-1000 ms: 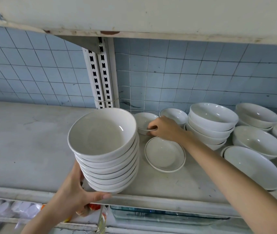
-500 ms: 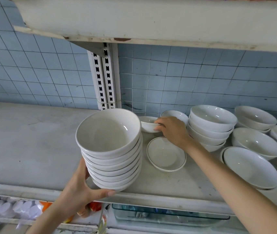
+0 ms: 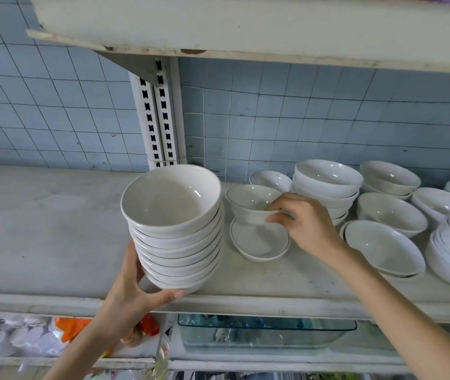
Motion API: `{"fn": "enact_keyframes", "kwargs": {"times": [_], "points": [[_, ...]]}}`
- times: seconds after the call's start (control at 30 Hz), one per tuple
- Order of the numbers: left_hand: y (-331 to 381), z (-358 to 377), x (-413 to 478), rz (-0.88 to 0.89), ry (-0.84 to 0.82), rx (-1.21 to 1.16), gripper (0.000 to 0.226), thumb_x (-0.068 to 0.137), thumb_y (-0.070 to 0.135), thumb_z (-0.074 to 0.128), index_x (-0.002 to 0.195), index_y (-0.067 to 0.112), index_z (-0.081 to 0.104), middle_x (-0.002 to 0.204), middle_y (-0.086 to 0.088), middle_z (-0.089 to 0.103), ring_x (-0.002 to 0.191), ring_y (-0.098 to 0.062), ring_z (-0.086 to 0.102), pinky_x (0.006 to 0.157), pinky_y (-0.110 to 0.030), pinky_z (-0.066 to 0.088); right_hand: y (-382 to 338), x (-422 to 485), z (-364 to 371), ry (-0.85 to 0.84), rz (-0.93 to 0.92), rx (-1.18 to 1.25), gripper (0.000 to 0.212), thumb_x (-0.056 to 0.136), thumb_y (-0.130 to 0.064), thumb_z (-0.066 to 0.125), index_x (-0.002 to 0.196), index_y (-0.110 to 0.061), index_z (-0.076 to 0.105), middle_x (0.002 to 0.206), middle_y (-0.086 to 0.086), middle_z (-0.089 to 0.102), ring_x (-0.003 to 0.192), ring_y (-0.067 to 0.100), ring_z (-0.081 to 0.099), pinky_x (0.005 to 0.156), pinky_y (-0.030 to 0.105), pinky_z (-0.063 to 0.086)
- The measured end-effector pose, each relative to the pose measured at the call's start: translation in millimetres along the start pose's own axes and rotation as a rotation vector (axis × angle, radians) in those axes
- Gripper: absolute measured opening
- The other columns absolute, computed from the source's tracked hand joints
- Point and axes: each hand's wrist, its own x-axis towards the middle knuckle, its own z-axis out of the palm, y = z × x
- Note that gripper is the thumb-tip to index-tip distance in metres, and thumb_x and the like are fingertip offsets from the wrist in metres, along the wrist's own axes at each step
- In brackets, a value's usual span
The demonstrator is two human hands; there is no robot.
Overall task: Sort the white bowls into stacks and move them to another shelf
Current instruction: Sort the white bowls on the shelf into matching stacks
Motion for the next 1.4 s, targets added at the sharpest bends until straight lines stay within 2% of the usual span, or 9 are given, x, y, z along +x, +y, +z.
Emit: {"fn": "enact_keyframes", "kwargs": {"times": [0.07,0.17,0.3,0.53,0.67,0.93,1.1,1.23,1.4], "points": [[1,0,-1,0.012,0.006,0.006,0.096,0.043,0.060,0.087,0.122,0.065,0.032,0.127,0.029,0.051,0.125,0.003,0.046,0.100,-0.014,0.040,-3,-13,-1,-0.020,0.004,-0.030,0.009,0.079,-0.012,0.072,0.081,-0.021,0.072,0.095,-0.021,0.060,0.083,0.000,0.051,0.069,0.021,0.039],[4,3,-2,0.004,0.010,0.024,0.094,0.050,0.048,0.089,0.122,0.059,0.030,0.123,0.031,0.051,0.121,0.003,0.048,0.096,-0.045,0.047,-3,-30,1,-0.013,-0.029,-0.068,0.013,0.078,-0.010,0.072,0.077,-0.023,0.071,0.092,-0.016,0.062,0.080,0.002,0.052,0.065,0.023,0.040],[3,4,-1,0.030,0.006,0.046,0.098,0.049,0.051,0.084,0.126,0.058,0.024,0.125,0.036,0.045,0.124,0.007,0.043,0.096,-0.012,0.040,1,-45,11,-0.012,-0.047,-0.073,0.016,0.077,-0.008,0.070,0.075,-0.023,0.068,0.087,-0.014,0.063,0.077,0.004,0.056,0.063,0.026,0.042],[1,2,1,0.037,-0.029,0.022,0.109,0.050,0.052,0.084,0.139,0.038,0.022,0.133,0.024,0.045,0.127,0.001,0.043,0.101,-0.011,0.037,6,-53,20,0.016,-0.035,-0.066,0.008,0.076,-0.017,0.064,0.073,-0.022,0.068,0.075,-0.015,0.064,0.073,0.008,0.058,0.061,0.034,0.046],[0,1,1,0.036,-0.034,0.025,0.115,0.050,0.056,0.085,0.143,0.034,0.020,0.137,0.018,0.043,0.128,-0.001,0.042,0.107,-0.025,0.036,7,-54,20,0.002,-0.024,-0.048,0.010,0.077,-0.010,0.068,0.075,-0.020,0.070,0.075,-0.015,0.066,0.075,0.013,0.061,0.062,0.037,0.051],[-1,3,2,0.032,-0.012,0.034,0.114,0.047,0.063,0.083,0.140,0.039,0.023,0.134,0.025,0.044,0.128,0.000,0.042,0.104,-0.021,0.036,10,-54,21,-0.051,0.034,-0.030,0.015,0.078,-0.006,0.071,0.078,-0.021,0.072,0.078,-0.013,0.067,0.077,0.014,0.061,0.064,0.042,0.051],[-1,4,2,0.025,-0.004,0.044,0.118,0.045,0.066,0.082,0.142,0.036,0.021,0.133,0.028,0.043,0.128,0.003,0.042,0.103,-0.020,0.035,9,-52,16,-0.136,0.020,0.003,0.006,0.078,-0.029,0.074,0.084,-0.027,0.072,0.084,-0.018,0.067,0.083,0.008,0.062,0.072,0.042,0.051],[-2,3,1,0.013,0.001,0.040,0.119,0.045,0.065,0.083,0.142,0.039,0.019,0.135,0.028,0.042,0.128,0.003,0.041,0.103,-0.021,0.035,0,-43,4,-0.170,0.116,0.101,0.046,0.065,-0.063,0.060,0.096,-0.031,0.072,0.098,-0.030,0.062,0.099,-0.003,0.058,0.091,0.029,0.046],[-1,4,1,0.019,0.015,0.040,0.109,0.044,0.065,0.083,0.133,0.053,0.021,0.132,0.033,0.042,0.127,0.005,0.040,0.103,-0.020,0.034,1,-13,-3,-0.131,0.159,0.165,0.043,0.068,-0.069,0.057,0.100,-0.041,0.066,0.110,-0.023,0.063,0.108,0.005,0.058,0.097,0.035,0.044]]}}
